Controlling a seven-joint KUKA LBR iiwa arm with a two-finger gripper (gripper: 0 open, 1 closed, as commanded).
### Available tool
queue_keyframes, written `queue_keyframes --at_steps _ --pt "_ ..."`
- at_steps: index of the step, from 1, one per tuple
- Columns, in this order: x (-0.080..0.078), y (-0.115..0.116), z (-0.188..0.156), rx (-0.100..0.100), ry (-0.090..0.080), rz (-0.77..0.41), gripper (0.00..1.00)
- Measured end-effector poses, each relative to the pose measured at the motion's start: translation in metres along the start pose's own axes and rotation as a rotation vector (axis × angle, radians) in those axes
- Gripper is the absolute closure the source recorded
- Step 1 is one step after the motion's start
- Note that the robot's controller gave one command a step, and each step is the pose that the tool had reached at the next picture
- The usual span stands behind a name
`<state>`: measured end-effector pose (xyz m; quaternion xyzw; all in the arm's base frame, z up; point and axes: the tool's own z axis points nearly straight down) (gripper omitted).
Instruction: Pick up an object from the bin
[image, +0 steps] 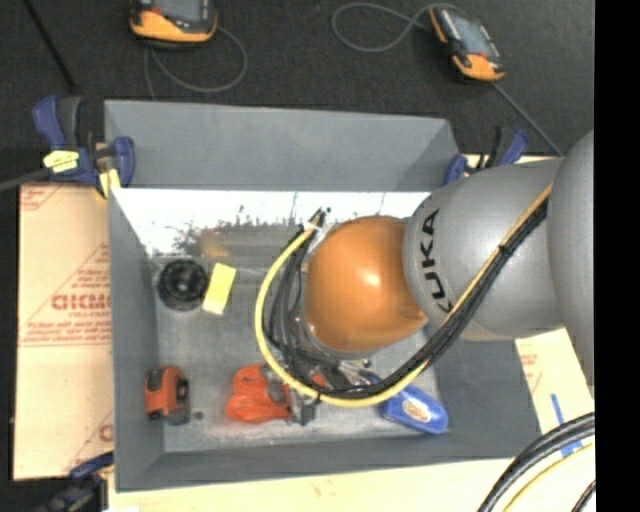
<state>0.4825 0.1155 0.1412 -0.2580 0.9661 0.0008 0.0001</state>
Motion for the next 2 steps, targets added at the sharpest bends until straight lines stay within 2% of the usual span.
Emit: queue_keyframes --at_steps 1,2 --pt "0.0 0.0 0.0 0.0 0.0 0.0 1.0" --pt "-0.028 -0.037 -0.055 0.001 0.002 -0.01 1.0"
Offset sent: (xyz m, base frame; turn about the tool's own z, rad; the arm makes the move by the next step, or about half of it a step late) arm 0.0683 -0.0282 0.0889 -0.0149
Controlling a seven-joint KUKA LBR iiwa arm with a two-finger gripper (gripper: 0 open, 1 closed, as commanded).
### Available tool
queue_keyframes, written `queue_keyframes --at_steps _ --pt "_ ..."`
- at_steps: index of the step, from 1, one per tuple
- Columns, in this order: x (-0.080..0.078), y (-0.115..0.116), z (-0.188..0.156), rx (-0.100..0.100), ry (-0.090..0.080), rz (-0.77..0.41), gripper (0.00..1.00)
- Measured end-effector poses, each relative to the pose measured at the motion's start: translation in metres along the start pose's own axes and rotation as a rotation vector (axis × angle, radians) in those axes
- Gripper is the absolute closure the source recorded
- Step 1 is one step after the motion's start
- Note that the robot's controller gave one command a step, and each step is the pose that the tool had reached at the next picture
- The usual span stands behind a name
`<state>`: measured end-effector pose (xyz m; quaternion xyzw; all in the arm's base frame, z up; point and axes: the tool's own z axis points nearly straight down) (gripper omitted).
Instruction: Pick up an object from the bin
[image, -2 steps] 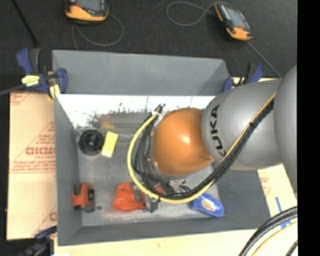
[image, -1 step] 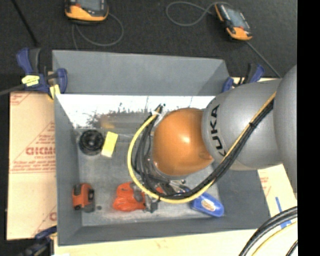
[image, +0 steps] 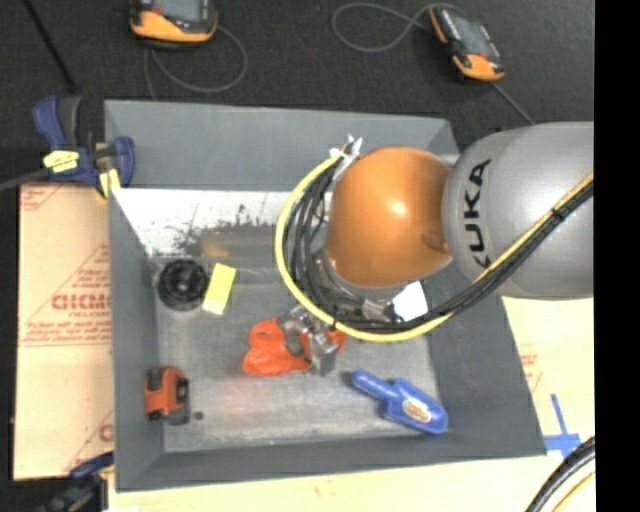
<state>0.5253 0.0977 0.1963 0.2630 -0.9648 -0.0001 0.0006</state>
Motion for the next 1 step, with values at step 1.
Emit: queue_keyframes --at_steps 1 --pt "-0.0023 0.014 -0.0459 0.002 -0.002 -0.018 1.0"
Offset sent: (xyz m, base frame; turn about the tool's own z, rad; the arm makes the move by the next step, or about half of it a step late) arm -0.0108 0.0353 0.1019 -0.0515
